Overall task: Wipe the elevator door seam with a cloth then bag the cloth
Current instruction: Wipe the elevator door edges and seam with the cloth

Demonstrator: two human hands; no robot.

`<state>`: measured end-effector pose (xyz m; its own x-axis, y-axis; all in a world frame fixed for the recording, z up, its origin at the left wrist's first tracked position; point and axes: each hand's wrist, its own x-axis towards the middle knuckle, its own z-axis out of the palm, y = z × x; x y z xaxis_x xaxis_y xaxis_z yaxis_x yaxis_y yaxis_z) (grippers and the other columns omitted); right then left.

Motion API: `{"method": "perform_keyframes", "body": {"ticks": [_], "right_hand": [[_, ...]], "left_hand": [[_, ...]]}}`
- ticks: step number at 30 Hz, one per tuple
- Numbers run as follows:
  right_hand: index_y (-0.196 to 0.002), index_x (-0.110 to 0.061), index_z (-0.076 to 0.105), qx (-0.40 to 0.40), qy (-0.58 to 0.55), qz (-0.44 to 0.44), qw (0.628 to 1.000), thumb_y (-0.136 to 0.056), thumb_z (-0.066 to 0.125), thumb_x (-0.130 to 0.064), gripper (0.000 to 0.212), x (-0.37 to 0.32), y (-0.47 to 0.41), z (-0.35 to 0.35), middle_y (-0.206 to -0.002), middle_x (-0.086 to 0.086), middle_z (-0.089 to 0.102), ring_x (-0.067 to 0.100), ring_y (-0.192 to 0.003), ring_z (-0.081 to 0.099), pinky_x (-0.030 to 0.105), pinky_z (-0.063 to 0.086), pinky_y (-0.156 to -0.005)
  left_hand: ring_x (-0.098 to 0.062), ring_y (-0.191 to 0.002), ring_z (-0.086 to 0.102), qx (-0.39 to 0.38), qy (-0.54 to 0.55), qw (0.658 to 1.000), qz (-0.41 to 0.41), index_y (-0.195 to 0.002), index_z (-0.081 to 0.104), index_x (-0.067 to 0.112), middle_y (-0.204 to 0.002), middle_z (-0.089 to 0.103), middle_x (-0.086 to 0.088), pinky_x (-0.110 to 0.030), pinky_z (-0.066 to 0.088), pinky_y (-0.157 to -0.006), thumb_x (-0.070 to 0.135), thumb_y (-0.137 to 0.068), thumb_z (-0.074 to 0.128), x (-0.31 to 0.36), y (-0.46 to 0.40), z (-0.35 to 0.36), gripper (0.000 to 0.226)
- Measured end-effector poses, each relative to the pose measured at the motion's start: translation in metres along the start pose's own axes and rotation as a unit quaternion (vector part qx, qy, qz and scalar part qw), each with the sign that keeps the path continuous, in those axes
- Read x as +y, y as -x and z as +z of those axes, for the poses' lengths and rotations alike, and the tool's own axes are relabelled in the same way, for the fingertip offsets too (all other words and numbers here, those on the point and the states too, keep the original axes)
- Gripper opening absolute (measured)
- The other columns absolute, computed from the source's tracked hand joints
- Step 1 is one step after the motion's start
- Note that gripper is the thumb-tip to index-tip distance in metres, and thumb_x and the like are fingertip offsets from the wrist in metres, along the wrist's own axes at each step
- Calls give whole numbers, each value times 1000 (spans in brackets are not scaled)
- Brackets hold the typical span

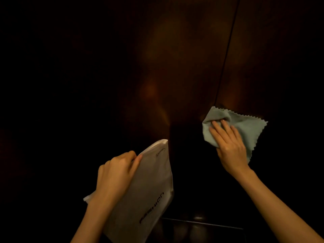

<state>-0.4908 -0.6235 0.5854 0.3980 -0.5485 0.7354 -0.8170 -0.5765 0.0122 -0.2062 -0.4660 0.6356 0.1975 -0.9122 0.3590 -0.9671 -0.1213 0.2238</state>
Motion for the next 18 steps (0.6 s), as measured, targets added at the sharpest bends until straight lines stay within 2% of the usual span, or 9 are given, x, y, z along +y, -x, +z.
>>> {"method": "perform_keyframes", "body": {"ticks": [4, 9, 12, 16, 18], "right_hand": [[-123, 1, 57, 1, -19, 14, 1000, -79, 56, 1, 43, -4, 9, 12, -135, 17, 53, 31, -131, 33, 44, 25, -107], [-117, 3, 59, -53, -16, -15, 998, -81, 43, 1, 40, -2, 43, 30, -132, 19, 54, 30, -131, 33, 44, 27, -106], [-120, 5, 56, -63, -64, -1, 996, -78, 54, 14, 43, -4, 48, 34, -137, 22, 49, 30, -134, 32, 45, 34, -106], [-117, 12, 56, -22, -160, -61, 985, -86, 45, 15, 33, -32, 24, 30, -139, 27, 41, 33, -135, 34, 42, 33, -111], [-114, 13, 58, 0, -196, -96, 976, -83, 48, 17, 32, -56, 6, 32, -138, 27, 43, 34, -134, 37, 42, 33, -111]], "left_hand": [[-16, -59, 60, -6, -21, 1000, 5, -77, 58, 25, -69, 61, 5, -30, 48, -50, 44, -91, 32, -5, 12, 5, 35], [-17, -55, 59, 0, -24, 1000, -16, -77, 60, 22, -66, 60, 2, -28, 44, -46, 39, -96, 40, -12, 30, 12, 32], [-15, -55, 57, -14, -18, 999, -29, -82, 60, 22, -69, 61, 2, -29, 47, -48, 39, -95, 37, -21, 43, 15, 31], [-13, -58, 56, -4, -10, 997, -74, -82, 60, 24, -70, 60, 4, -30, 47, -50, 40, -96, 37, -34, 62, 5, 32], [-12, -59, 55, 3, -12, 994, -112, -81, 59, 26, -70, 58, 5, -30, 45, -51, 43, -97, 35, -43, 73, -3, 34]]}}
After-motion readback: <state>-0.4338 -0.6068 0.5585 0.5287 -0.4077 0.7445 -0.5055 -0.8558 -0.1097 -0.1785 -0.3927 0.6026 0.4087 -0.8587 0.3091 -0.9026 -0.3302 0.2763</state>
